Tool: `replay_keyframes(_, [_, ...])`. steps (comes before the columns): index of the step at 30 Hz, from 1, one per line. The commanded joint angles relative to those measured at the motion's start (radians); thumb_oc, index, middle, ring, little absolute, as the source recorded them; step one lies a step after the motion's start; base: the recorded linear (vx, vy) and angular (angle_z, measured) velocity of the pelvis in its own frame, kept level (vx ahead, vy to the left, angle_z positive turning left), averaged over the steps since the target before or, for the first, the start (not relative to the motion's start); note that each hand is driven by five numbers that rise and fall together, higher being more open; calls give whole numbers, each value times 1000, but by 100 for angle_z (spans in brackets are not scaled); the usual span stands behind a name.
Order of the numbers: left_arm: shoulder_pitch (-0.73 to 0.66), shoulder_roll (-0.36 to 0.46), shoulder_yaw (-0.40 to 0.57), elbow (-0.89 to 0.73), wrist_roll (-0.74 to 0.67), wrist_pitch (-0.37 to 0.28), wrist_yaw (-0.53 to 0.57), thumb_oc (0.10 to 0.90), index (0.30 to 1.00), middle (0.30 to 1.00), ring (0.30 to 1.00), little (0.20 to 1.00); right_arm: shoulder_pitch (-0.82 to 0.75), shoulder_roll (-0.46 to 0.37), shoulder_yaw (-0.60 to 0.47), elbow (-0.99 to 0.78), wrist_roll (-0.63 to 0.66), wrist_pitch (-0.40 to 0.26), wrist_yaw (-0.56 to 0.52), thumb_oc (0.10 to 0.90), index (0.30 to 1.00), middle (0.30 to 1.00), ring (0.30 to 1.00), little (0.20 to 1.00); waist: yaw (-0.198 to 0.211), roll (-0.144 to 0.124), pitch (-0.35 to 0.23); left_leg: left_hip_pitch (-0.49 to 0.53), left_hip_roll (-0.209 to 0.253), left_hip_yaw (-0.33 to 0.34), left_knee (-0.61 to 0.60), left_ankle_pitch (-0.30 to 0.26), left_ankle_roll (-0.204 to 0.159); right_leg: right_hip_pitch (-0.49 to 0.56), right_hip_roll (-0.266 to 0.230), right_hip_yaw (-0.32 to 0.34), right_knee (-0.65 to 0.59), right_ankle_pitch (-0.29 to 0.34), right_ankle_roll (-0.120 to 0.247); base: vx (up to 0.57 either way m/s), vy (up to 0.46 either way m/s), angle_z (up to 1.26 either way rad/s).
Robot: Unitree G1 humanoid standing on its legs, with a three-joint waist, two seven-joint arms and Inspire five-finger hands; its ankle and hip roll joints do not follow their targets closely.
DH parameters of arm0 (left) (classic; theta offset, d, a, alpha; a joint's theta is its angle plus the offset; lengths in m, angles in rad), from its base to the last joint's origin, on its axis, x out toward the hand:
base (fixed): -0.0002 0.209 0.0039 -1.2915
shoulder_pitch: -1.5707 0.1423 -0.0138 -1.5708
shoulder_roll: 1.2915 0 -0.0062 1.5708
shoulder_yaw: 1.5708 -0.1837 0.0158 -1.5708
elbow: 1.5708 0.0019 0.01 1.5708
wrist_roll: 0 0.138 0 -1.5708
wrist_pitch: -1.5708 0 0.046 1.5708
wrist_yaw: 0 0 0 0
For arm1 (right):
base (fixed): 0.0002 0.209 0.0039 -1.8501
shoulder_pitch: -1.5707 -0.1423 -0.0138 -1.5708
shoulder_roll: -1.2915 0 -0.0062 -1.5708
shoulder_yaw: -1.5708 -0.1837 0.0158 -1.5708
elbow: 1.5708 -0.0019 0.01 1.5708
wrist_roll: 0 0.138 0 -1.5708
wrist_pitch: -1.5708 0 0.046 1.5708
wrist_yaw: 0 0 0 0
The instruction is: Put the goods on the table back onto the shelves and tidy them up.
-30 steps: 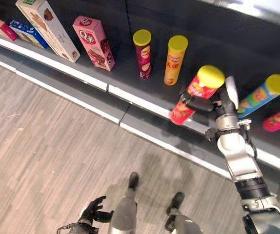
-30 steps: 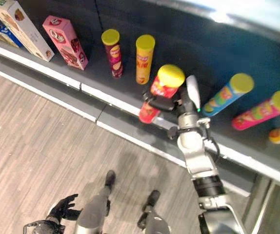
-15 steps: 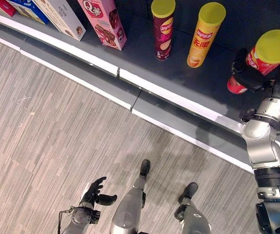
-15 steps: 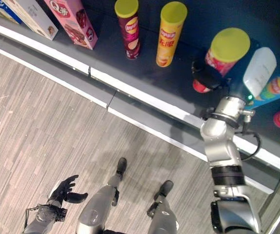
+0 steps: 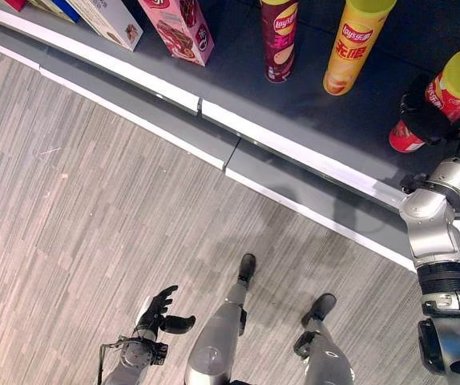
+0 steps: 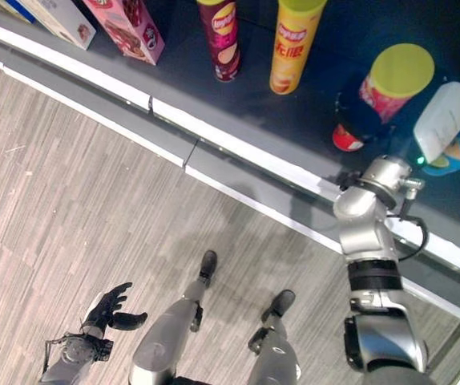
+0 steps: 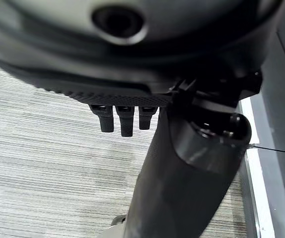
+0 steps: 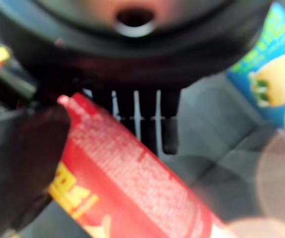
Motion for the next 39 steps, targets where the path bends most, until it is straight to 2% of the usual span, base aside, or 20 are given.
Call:
replay_keyframes(1, [24,65,-27,9,-18,-25,42,800,900,900,900,900,-69,-154,-28,-105,-12,-34,-97,400,300,300,300,300,8,-11,-69,-6,41,-43,-5,-95,-47,-72,-159,3,117,-9,84,6,15,9])
replay_keyframes(17, [12,59,-52,-18,-21,-35,55,800,900,900,900,900,-90,-161,-22,-50,35,-26,-135,400,300,300,300,300,4,6,-76,-24,17,-55,-7,-98,-43,-65,-172,-3,92,5,94,8,3,4])
replay_keyframes(18, [13,60,-50,-19,-19,-35,56,800,900,900,900,900,-88,-163,-15,-47,28,-20,-130,504,455,455,455,455,2,3,-77,-24,17,-55,-6,-99,-43,-63,-172,-1,90,8,94,0,0,0])
replay_keyframes(19, [13,60,-50,-18,-19,-35,56,800,900,900,900,900,-86,-163,-12,-45,27,-19,-128,504,455,455,455,455,2,2,-78,-24,17,-55,-6,-99,-43,-63,-172,-1,89,7,94,0,0,0])
replay_keyframes(20, [13,59,-50,-16,-17,-35,56,800,900,900,900,900,-84,-163,-10,-44,25,-18,-127,800,900,900,900,900,2,0,-79,-23,16,-55,-6,-100,-42,-61,-172,0,88,7,93,0,0,0])
replay_keyframes(26, [14,56,-48,-28,-17,-35,58,800,900,900,900,900,-66,-160,-7,-41,28,-18,-115,800,900,900,900,900,-5,-7,-84,-16,13,-49,-6,-104,-42,-51,-173,3,77,13,95,-12,9,0])
replay_keyframes(27, [15,57,-49,-26,-16,-32,57,800,900,900,900,900,-61,-153,-2,-37,37,-20,-111,800,900,900,900,900,-5,-11,-86,-20,8,-46,-4,-87,-37,-53,-178,-8,68,41,87,-72,62,0])
replay_keyframes(29, [18,55,-43,-16,-11,-27,52,800,900,900,900,900,-49,-158,13,-42,36,-23,-79,800,900,900,900,900,-12,-19,-101,-6,14,-41,-5,-107,-40,-35,-172,6,56,25,98,4,17,0])
replay_keyframes(30, [19,54,-42,-17,-9,-25,50,800,900,900,900,900,-44,-165,18,-53,34,-23,-59,800,900,900,900,900,-12,-22,-99,-9,10,-38,-3,-92,-37,-38,-178,-5,53,50,90,7,35,6])
replay_keyframes(34, [22,50,-31,-15,-17,-17,43,800,900,900,900,900,-19,-184,13,-91,35,-26,-33,800,900,900,900,900,-20,-39,-112,2,10,-33,0,-96,-36,-19,-177,-8,39,58,92,-18,17,1])
replay_keyframes(37, [26,51,-8,6,-17,-4,31,800,900,900,900,900,36,-200,9,-160,19,-36,20,800,900,900,900,900,-36,-79,-137,23,17,-19,5,-107,-37,7,-171,-6,14,71,95,0,0,0])
replay_keyframes(38, [27,51,-8,7,-17,-5,31,800,900,900,900,900,39,-199,7,-163,18,-35,21,800,900,900,900,900,-35,-80,-137,24,16,-19,5,-107,-37,9,-171,-6,12,72,95,0,0,0])
replay_keyframes(39, [25,49,2,17,-18,0,29,800,900,900,900,900,52,-192,8,-183,17,-39,34,800,900,900,900,900,-39,-94,-145,31,20,-13,7,-112,-37,16,-168,-5,3,79,95,12,-5,-6])
